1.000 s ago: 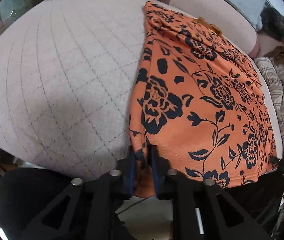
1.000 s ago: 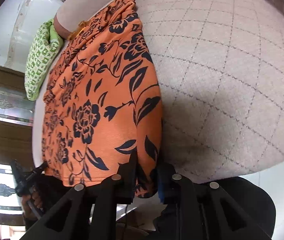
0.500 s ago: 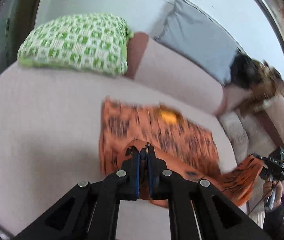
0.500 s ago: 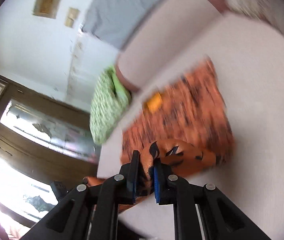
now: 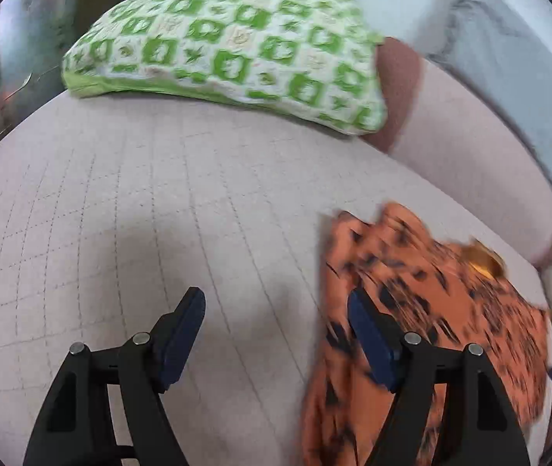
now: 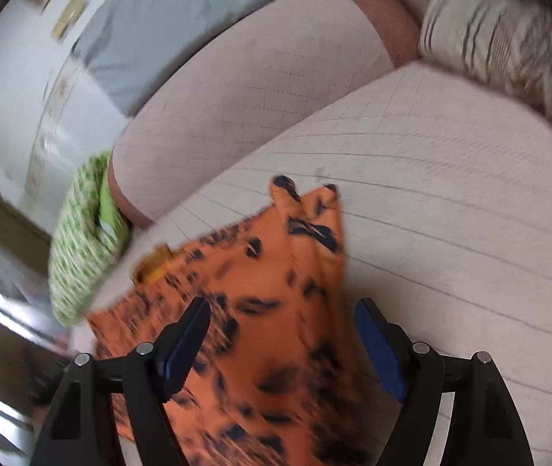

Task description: Fold small clothes

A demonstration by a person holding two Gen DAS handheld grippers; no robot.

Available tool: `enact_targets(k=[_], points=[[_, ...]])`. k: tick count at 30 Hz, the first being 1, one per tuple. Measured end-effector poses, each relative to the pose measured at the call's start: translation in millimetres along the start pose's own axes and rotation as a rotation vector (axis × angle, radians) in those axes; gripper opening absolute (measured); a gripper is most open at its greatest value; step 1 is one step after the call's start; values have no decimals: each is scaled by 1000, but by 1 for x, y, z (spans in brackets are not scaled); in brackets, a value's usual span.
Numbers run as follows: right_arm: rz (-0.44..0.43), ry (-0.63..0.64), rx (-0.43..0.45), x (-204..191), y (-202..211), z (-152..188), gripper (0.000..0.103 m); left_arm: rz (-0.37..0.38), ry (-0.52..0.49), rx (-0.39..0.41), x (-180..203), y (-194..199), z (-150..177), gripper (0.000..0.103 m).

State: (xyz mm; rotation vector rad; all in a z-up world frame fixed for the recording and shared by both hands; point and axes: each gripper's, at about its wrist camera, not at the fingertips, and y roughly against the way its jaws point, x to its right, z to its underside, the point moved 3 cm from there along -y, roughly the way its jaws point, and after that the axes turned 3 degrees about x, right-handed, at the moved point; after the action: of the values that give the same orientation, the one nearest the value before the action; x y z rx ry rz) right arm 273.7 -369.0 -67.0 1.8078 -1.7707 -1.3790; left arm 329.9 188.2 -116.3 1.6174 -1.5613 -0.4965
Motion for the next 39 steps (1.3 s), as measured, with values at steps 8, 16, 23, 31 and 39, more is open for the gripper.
enact_targets(k=[8,16,23,31,39], points=[[-40,-26,-213,2,-36,23,68,37,-232,-137,47,-21,54,67],[-126,-10,-186,-61,18,2,17,127,-198,-92,71,51,20,16],[-150,11,-183,-57,110,59,17,159,-123,-84,39,146,106,18],[-98,-104,-204,12,114,159,69,55,-135,-89,2,155,155,51],[-81,-48,-96,-7,105,102,73,104,-154,-70,22,107,72,54]])
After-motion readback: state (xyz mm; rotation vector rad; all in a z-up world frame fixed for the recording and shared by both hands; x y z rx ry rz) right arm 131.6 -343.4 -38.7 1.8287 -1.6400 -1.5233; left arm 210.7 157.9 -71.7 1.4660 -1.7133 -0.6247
